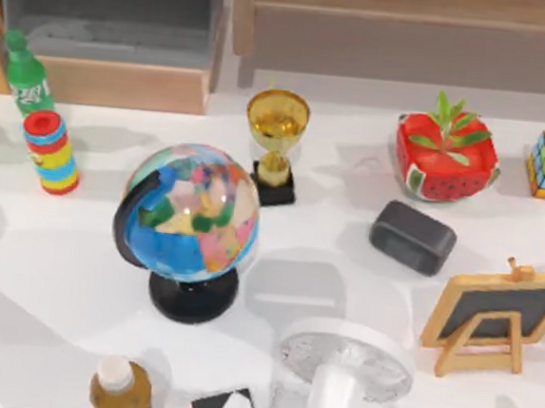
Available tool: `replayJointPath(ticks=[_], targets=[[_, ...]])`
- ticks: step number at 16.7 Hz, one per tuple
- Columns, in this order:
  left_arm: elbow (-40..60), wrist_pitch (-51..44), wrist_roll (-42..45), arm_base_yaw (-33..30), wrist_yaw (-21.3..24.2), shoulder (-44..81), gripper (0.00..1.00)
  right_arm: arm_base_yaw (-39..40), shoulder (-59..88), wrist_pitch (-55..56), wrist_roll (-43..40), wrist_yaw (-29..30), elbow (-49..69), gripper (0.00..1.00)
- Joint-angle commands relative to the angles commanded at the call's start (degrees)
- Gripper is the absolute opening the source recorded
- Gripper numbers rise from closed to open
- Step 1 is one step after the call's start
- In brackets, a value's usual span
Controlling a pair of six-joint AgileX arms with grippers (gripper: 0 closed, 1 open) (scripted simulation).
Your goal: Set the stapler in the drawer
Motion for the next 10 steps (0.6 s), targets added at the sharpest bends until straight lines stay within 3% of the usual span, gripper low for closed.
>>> replayJointPath(ticks=[4,9,10], targets=[[8.31,-4.45,-0.16,-1.79,-2.07,3.77,0.0,0.0,0.0,0.0,0.0,0.0,0.0,1.0],[9.88,-5.56,-0.32,-2.25,-2.57,4.45,0.0,0.0,0.0,0.0,0.0,0.0,0.0,1.0],[9.88,-5.56,-0.32,-2.25,-2.57,4.45,0.08,0.0,0.0,0.0,0.0,0.0,0.0,1.0]])
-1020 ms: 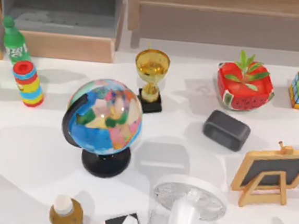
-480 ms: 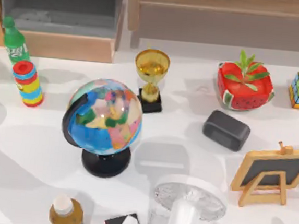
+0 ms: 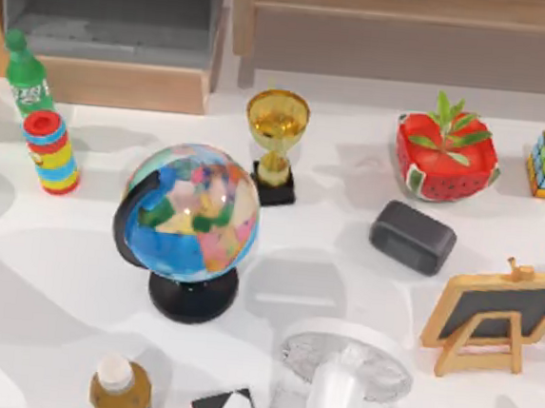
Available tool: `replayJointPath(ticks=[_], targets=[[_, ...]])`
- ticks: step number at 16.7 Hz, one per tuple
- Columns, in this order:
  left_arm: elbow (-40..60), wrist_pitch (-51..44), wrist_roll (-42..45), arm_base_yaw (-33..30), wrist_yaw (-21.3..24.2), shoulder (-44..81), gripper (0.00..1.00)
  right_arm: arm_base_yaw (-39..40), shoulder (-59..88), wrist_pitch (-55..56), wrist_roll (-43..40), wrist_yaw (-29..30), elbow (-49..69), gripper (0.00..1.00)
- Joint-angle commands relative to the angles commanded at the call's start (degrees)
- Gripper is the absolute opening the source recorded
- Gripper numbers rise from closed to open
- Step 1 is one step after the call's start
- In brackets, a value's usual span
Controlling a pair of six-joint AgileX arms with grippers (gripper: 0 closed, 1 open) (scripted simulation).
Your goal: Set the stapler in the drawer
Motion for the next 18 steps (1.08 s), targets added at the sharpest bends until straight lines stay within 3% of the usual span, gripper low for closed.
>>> replayJointPath(ticks=[12,18], targets=[[0.0,0.0,0.0,0.0,0.0,0.0,0.98,0.0,0.0,0.0,0.0,0.0,0.0,1.0],[0.0,0.0,0.0,0.0,0.0,0.0,1.0,0.0,0.0,0.0,0.0,0.0,0.0,1.0]])
